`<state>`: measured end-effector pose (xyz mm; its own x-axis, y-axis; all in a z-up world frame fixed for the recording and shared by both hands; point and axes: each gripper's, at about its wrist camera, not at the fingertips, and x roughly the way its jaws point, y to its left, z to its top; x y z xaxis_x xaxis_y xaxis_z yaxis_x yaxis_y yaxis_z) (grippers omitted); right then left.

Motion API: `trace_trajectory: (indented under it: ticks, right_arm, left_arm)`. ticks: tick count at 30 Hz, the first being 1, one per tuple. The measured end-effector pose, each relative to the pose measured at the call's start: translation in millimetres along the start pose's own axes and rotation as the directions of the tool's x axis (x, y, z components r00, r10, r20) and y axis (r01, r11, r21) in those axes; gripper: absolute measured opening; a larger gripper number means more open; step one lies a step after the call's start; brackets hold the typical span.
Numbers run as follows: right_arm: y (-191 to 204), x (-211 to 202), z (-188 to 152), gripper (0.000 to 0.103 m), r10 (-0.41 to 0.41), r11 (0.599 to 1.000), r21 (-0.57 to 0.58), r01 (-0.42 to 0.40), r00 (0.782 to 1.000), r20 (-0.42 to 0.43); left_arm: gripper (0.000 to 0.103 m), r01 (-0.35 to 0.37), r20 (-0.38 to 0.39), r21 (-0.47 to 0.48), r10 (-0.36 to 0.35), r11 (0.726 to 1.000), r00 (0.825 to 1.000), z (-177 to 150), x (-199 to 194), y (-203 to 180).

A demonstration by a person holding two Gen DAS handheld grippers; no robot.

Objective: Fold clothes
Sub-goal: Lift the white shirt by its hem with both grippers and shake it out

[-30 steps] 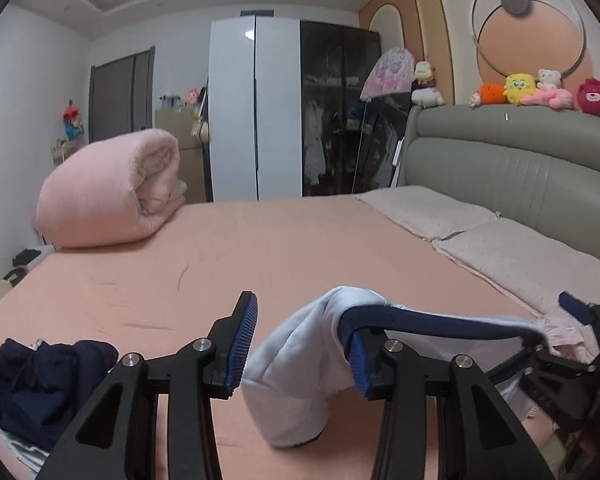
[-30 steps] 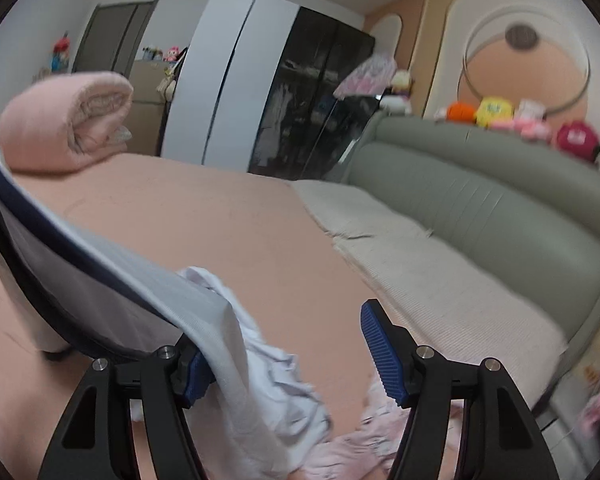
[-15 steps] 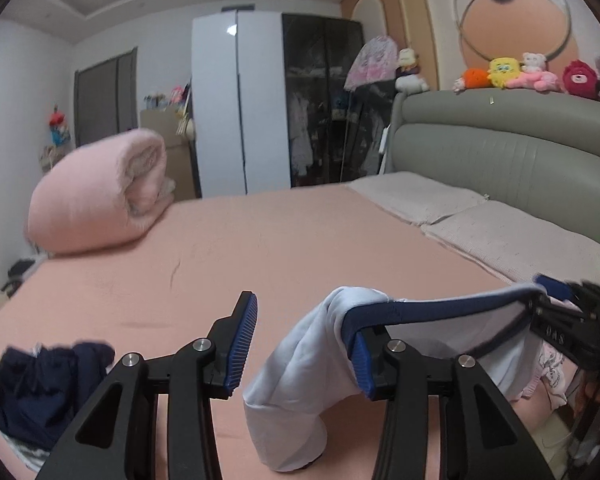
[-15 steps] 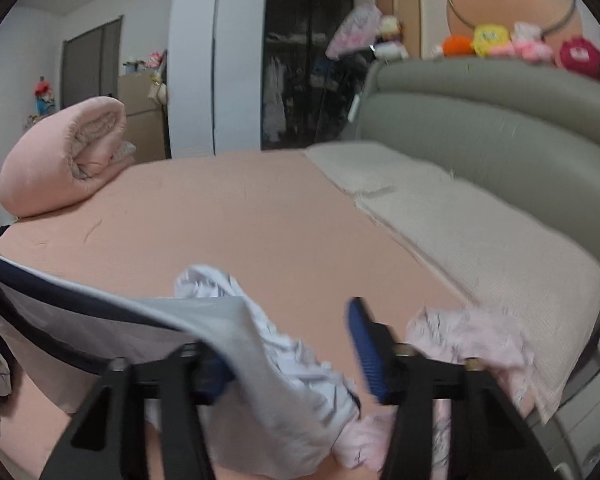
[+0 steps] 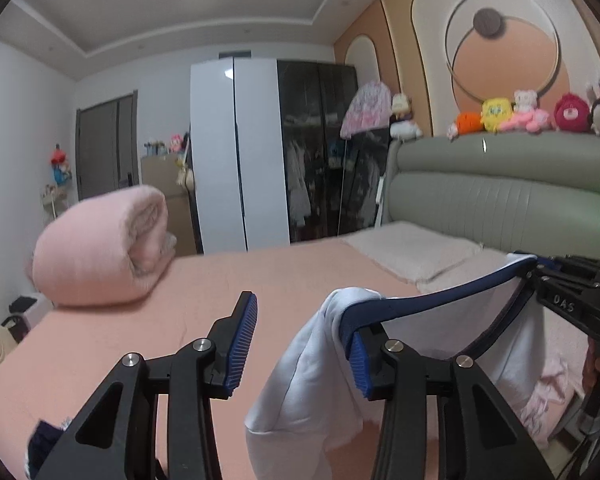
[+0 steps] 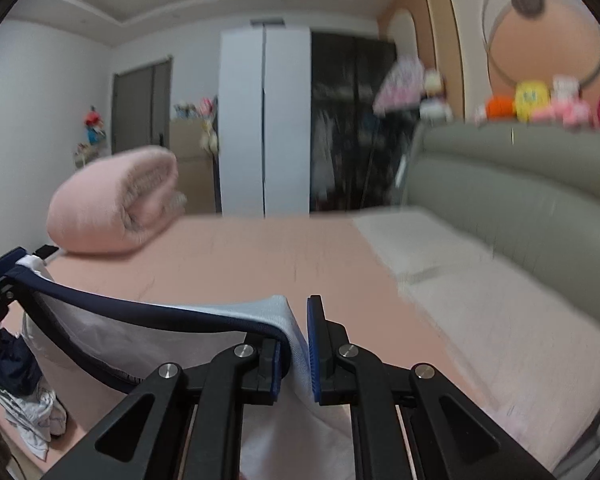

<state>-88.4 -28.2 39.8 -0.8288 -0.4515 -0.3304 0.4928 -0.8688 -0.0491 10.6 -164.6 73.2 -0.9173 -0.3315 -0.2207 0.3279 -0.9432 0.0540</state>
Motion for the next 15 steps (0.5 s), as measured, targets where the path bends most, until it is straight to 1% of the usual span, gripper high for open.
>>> trace_trajectory:
  ticks: [4,9,12,15]
  right_arm:
    - [12.7,-27.2,39.2,0.008,-0.019,0.997,-0.077,0.027,0.994,0.108]
    - [27.2,-62.0,75.4,0.007,-0.031,0.987,-0.146,0.063,0.977,0.213]
    - [33.6,-83.7,89.5,0.008,-0.024,0.983,-0.171,0.069,0.968,0.250]
    - [35.8,-102.1,95.3,0.008,-0.019,0.982,-0.176,0.069,0.962,0.271]
  left_arm:
    - [0.039,-0.004,0.059,-0.014,0.005,1.000,0.998,30.2,-17.6,5.9]
    - [0.039,-0.041,0.141,0.034,0.036,0.999,0.989,63.5,-49.5,3.8]
    - [0.039,-0.057,0.172,0.052,0.047,0.997,0.984,78.5,-68.5,3.1]
    - [0.039,-0.080,0.187,0.063,0.067,0.995,0.980,90.4,-85.2,1.9]
